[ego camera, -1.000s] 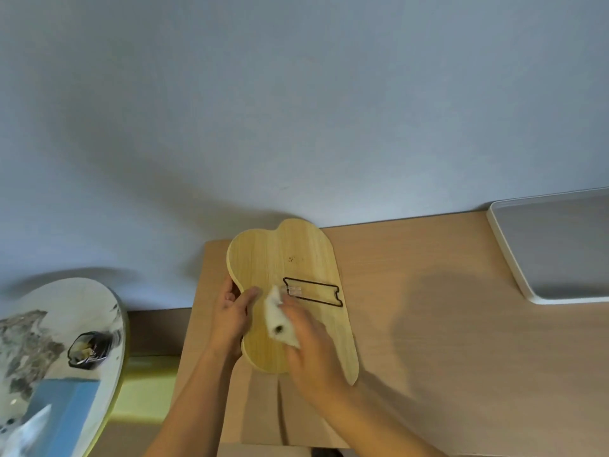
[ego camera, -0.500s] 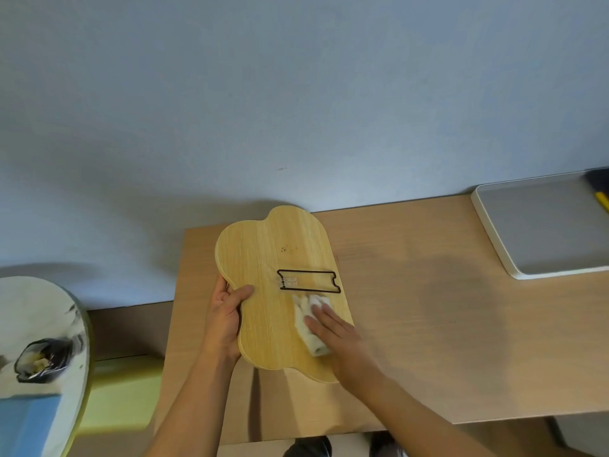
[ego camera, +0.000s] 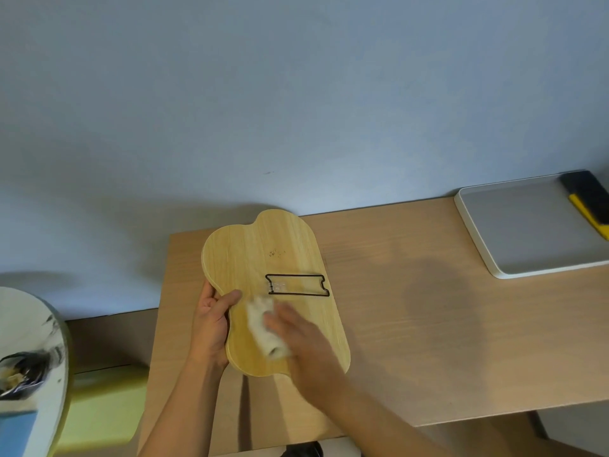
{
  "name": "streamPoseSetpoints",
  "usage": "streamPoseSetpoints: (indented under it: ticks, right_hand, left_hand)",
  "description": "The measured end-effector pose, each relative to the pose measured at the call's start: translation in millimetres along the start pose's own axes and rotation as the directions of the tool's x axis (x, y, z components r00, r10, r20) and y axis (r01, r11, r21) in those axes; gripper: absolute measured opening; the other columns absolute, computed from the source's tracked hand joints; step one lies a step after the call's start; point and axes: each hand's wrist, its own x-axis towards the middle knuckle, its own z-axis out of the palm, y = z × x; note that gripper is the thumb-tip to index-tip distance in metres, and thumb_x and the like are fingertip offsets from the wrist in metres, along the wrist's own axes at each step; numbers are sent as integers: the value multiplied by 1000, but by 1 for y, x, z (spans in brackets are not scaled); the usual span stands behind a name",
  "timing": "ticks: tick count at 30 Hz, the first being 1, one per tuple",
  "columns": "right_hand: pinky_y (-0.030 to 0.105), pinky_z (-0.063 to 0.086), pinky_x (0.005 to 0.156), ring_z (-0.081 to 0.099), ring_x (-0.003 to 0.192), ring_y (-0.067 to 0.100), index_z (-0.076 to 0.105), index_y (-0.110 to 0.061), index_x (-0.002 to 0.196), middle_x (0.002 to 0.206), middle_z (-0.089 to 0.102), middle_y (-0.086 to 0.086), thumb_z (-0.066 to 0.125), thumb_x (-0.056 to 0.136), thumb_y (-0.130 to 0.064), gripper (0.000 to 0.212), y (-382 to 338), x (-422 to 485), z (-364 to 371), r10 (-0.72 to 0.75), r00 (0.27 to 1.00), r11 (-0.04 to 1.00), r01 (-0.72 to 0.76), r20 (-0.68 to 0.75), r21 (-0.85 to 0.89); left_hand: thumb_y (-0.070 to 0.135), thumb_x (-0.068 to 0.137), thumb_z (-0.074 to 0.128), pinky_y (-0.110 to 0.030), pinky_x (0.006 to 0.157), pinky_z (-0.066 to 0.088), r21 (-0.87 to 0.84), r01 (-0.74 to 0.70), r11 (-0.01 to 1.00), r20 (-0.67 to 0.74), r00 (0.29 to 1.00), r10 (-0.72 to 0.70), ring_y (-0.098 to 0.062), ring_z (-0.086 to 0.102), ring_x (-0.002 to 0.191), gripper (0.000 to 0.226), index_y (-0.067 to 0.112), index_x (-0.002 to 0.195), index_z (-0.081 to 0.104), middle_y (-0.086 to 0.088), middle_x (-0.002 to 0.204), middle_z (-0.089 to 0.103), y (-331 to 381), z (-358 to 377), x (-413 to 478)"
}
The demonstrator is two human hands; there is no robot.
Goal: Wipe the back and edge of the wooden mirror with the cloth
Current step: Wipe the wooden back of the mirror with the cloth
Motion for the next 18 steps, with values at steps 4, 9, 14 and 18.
streamPoseSetpoints:
  ticks: [4, 9, 14, 18]
  right_hand:
    - [42, 29, 121, 19, 156, 20, 44, -22, 150, 165, 34, 2, 61, 99, -8, 56, 23, -18, 14, -70, 976, 981, 105, 207, -163]
    - [41, 33, 122, 23, 153, 16, 47, -24, 151, 161, 29, -9, 57, 86, 16, 76, 71, -38, -23, 215, 967, 960, -184, 135, -213]
    - [38, 54, 100, 64, 122, 21, 71, -33, 124, 130, 71, -1, 48, 89, 11, 61, 68, -24, -55, 600, 799, 790, -601, 49, 120]
    - [21, 55, 63, 70, 83, 11, 70, -36, 104, 86, 75, -11, 49, 81, 0, 48, 24, 32, -63, 614, 788, 735, -548, -48, 399]
  left_hand:
    - [-10, 94, 57, -43, 83, 66, -9, 13, 1000, -18, 1000, -13, -27, 77, 106, 53, 23, 133, 69, -7, 122, 78, -1, -1, -1]
    - [-9, 94, 57, -46, 81, 66, 21, 12, 1000, -29, 1000, -11, -24, 77, 102, 53, 25, 134, 68, -1, 119, 79, -1, 0, -2]
    - [-9, 94, 57, -48, 81, 66, 6, 18, 1000, -22, 1000, -18, -25, 78, 102, 54, 27, 133, 68, -2, 119, 80, 0, 0, -4]
    - [-8, 91, 61, -55, 88, 62, -4, 26, 1000, -30, 999, -26, -32, 74, 108, 56, 26, 134, 67, -6, 124, 78, -1, -1, -3]
